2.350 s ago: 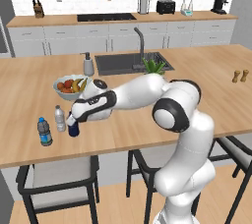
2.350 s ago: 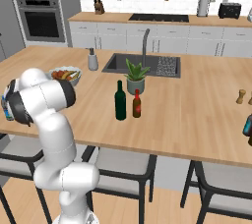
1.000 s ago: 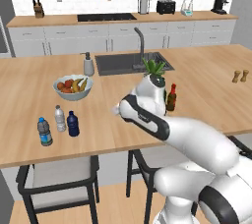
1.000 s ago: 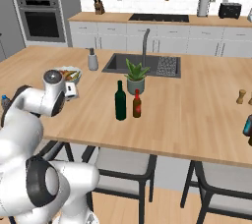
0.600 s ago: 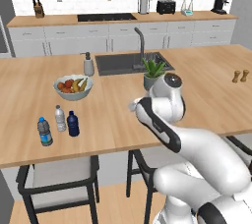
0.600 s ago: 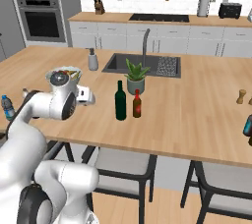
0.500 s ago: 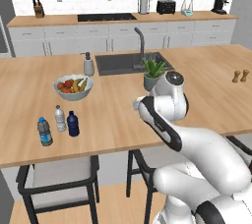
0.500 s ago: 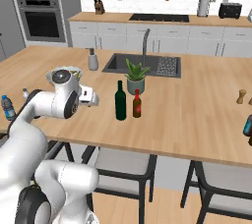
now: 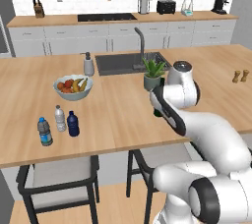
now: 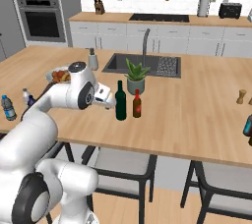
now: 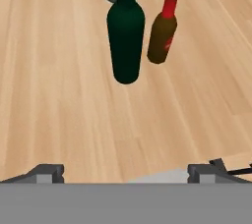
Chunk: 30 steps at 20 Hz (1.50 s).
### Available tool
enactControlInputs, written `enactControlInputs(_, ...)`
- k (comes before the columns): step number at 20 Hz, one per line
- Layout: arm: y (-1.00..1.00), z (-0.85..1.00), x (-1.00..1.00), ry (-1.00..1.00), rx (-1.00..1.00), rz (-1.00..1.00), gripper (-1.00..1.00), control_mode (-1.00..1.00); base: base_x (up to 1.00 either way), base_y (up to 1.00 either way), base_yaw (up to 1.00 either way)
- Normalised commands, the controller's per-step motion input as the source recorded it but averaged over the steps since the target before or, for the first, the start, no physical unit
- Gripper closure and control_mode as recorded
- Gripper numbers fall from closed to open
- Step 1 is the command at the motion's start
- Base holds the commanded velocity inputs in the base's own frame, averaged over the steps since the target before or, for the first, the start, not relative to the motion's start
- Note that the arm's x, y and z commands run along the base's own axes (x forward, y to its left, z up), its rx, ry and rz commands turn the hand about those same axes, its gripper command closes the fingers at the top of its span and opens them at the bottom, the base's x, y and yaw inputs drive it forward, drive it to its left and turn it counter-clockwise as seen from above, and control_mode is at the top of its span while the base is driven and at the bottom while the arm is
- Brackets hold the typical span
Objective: Move the plastic bottles in the middle to the plastics group, and the glass bottles in the middle to the glass group.
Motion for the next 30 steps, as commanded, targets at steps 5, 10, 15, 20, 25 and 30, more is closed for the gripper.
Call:
enactControlInputs(5, -0.42, 0.0, 0.39, -0.03, 0.06, 0.0, -1.0, -1.0, 0.0, 0.0, 0.0)
enactControlInputs(10, -0.1, 0.0, 0.55, -0.02, 0.02, 0.06, -1.0, -1.0, 0.0, 0.0, 0.0)
enactControlInputs(15, 0.01, 0.0, 0.38, 0.0, 0.0, 0.12, -1.0, -1.0, 0.0, 0.0, 0.0)
enactControlInputs(20, 0.0, -0.05, 0.37, 0.0, -0.01, 0.06, -1.0, -1.0, 0.0, 0.0, 0.0)
enactControlInputs(25, 0.0, 0.0, 0.25, 0.0, -0.01, 0.02, -1.0, -1.0, 0.0, 0.0, 0.0)
enactControlInputs(30, 0.0, -0.06, 0.15, 0.0, 0.0, 0.0, -1.0, -1.0, 0.0, 0.0, 0.0)
